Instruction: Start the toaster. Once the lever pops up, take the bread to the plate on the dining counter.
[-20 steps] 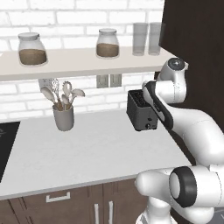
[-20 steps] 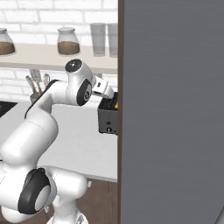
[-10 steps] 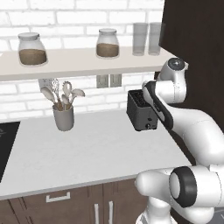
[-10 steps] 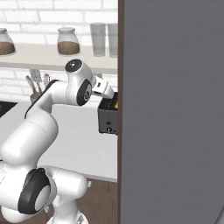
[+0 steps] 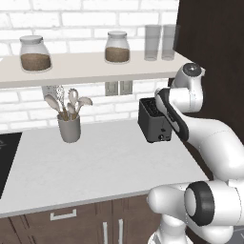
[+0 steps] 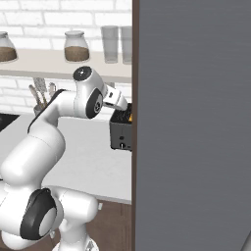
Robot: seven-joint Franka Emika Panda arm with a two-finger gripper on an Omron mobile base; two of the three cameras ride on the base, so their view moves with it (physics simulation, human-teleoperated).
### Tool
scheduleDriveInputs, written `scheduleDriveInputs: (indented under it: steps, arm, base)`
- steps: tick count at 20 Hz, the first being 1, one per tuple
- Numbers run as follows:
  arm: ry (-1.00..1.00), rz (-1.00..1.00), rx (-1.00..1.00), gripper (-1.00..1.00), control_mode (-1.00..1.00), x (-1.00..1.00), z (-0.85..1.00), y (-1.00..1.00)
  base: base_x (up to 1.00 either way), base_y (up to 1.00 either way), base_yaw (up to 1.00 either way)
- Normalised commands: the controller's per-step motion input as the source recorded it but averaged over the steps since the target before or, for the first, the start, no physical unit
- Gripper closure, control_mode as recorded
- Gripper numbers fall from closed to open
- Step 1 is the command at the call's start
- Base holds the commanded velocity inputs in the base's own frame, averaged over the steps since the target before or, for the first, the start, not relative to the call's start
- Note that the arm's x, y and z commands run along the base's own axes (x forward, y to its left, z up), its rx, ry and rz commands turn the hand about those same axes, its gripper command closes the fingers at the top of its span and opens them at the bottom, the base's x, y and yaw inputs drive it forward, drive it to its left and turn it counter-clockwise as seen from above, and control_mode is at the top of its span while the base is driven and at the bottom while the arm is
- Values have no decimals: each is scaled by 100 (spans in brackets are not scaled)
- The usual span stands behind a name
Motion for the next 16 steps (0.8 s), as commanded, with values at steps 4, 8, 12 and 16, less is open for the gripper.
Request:
scheduleDriveInputs:
  steps: [4,8,12,16]
  arm:
    - [0,0,0,-100,-100,0,0,0]
    - [0,0,0,-100,-100,0,0,0]
    - [0,0,0,-100,-100,0,0,0]
    - [0,0,0,-100,-100,0,0,0]
  base:
    - [0,0,0]
    - [0,0,0]
    - [0,0,0]
    - [0,0,0]
